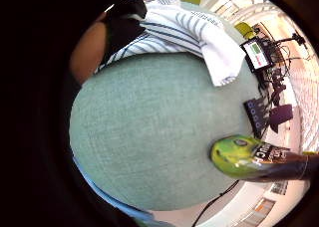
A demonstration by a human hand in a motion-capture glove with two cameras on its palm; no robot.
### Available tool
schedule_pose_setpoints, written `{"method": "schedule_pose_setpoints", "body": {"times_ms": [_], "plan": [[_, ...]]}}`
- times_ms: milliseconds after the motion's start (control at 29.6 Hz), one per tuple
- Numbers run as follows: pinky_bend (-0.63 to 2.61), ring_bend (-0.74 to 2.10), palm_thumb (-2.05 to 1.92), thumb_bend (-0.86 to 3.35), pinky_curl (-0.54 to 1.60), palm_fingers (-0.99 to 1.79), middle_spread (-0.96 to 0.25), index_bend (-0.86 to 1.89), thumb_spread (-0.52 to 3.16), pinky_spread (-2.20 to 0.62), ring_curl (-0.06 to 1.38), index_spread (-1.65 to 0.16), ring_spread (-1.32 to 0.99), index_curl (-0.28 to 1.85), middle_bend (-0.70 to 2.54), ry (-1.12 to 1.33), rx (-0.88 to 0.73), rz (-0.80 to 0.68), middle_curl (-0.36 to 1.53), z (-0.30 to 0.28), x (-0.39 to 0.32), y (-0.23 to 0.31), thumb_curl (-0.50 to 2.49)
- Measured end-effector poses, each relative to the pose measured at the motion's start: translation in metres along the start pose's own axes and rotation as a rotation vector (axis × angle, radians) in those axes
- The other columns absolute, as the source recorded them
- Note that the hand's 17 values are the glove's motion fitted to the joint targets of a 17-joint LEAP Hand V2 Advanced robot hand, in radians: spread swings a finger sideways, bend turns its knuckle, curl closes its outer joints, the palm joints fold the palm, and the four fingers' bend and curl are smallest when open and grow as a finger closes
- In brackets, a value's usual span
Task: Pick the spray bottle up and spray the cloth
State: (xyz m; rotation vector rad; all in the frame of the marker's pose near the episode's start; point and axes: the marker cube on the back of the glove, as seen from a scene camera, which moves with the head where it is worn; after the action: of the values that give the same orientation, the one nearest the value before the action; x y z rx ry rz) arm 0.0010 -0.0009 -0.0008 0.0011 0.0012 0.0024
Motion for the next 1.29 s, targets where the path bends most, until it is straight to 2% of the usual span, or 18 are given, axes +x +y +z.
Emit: {"method": "schedule_pose_setpoints", "body": {"times_ms": [169,406,676,879,1082,1184,1285], "plan": [[0.37,0.22,0.48,0.30,0.15,0.44,-0.04,0.18,0.68,0.16,0.09,-0.31,0.01,0.12,0.34,0.004,0.002,0.001,0.13,-0.001,0.001,-0.001,0.11],[0.37,0.21,0.51,0.28,0.20,0.42,-0.04,0.16,0.94,0.20,0.13,-0.38,0.01,0.17,0.34,0.007,0.017,0.003,0.19,-0.007,0.000,0.006,0.14],[0.36,0.20,0.54,0.24,0.23,0.41,-0.05,0.15,1.08,0.22,0.16,-0.42,0.01,0.21,0.32,-0.069,0.093,0.050,0.24,-0.018,0.019,0.057,0.18],[0.36,0.22,0.56,0.20,0.25,0.43,-0.05,0.14,1.13,0.22,0.18,-0.42,0.02,0.22,0.31,-0.207,0.255,0.178,0.26,-0.030,0.042,0.107,0.20],[0.35,0.25,0.54,0.15,0.27,0.46,-0.05,0.13,1.14,0.23,0.20,-0.42,0.02,0.22,0.31,-0.362,0.394,0.447,0.28,-0.047,0.075,0.159,0.20],[0.34,0.28,0.53,0.11,0.27,0.50,-0.05,0.12,1.13,0.23,0.22,-0.41,0.01,0.22,0.32,-0.381,0.538,0.488,0.30,-0.047,0.100,0.168,0.21],[0.35,0.30,0.52,0.09,0.28,0.51,-0.05,0.11,1.11,0.23,0.23,-0.41,0.01,0.22,0.32,-0.413,0.582,0.506,0.31,-0.041,0.120,0.174,0.21]]}}
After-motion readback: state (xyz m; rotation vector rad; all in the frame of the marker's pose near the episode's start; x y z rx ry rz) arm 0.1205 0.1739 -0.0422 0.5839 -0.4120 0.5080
